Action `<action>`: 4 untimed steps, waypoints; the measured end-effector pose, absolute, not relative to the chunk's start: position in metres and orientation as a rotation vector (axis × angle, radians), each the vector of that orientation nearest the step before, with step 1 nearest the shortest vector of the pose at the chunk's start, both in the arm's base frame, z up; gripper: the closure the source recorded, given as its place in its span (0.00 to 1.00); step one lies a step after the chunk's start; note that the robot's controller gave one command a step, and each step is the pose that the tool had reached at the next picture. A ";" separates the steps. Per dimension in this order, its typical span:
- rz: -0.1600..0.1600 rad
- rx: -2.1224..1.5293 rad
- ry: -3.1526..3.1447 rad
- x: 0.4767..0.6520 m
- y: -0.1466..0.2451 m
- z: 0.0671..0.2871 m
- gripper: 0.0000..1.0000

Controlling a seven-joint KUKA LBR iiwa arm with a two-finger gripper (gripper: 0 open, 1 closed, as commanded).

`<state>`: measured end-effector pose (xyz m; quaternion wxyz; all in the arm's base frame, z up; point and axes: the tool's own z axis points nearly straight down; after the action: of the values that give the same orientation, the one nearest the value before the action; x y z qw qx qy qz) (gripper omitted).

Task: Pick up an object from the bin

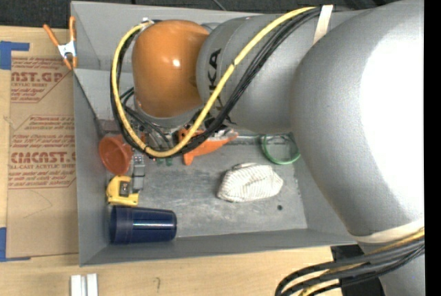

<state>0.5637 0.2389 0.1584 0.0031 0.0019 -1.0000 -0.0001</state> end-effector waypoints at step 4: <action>-0.022 -0.122 -3.169 0.567 0.233 0.091 1.00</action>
Offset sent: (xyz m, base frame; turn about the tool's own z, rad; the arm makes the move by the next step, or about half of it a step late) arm -0.0062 0.0067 -0.0884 -0.0385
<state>0.5670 0.2335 0.0908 -0.0149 -0.0383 -0.9991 -0.0068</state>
